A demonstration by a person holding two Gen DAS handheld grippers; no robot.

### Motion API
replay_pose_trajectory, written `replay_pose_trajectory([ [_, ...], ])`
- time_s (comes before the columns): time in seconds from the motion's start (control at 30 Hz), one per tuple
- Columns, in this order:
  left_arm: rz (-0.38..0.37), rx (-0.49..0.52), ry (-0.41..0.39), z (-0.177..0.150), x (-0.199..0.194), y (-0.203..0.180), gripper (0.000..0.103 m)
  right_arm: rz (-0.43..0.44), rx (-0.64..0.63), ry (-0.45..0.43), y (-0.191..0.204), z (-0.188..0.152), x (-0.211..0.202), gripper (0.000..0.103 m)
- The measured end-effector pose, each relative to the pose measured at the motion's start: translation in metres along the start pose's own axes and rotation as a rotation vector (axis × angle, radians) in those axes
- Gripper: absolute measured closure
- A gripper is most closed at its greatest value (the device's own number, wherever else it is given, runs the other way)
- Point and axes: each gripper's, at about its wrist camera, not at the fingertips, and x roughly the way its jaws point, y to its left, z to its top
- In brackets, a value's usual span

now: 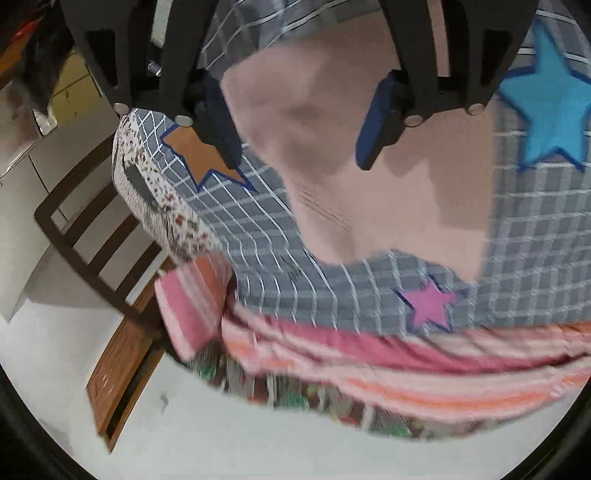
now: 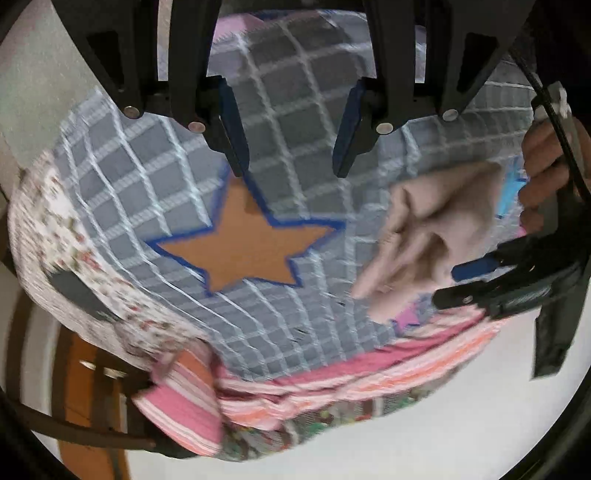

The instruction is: Fold small clothes

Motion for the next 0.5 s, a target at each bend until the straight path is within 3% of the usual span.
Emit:
replay_pose_trajectory([
  [0.07,0.046,0.014,-0.023,-0.009,-0.022,0.018,0.035,0.071,0.002,-0.018,0.011,0.012,0.003,0.055],
  [0.2,0.209,0.106,0.01,-0.039,-0.043,0.049,0.035,0.241,0.026,-0.043,0.036,0.036,0.016,0.053],
  [0.27,0.238,0.133,0.027,-0.054,-0.048,0.059,0.035,0.301,0.033,-0.052,0.05,0.044,0.025,0.053],
  [0.37,0.225,0.146,0.089,-0.076,-0.044,0.066,0.035,0.332,0.042,-0.047,0.07,0.052,0.043,0.053],
  [0.47,0.236,0.182,0.117,-0.09,-0.031,0.063,0.035,0.322,0.054,-0.014,0.084,0.059,0.066,0.063],
  [0.5,0.251,0.195,0.117,-0.092,-0.025,0.06,0.035,0.305,0.053,0.006,0.087,0.06,0.075,0.077],
])
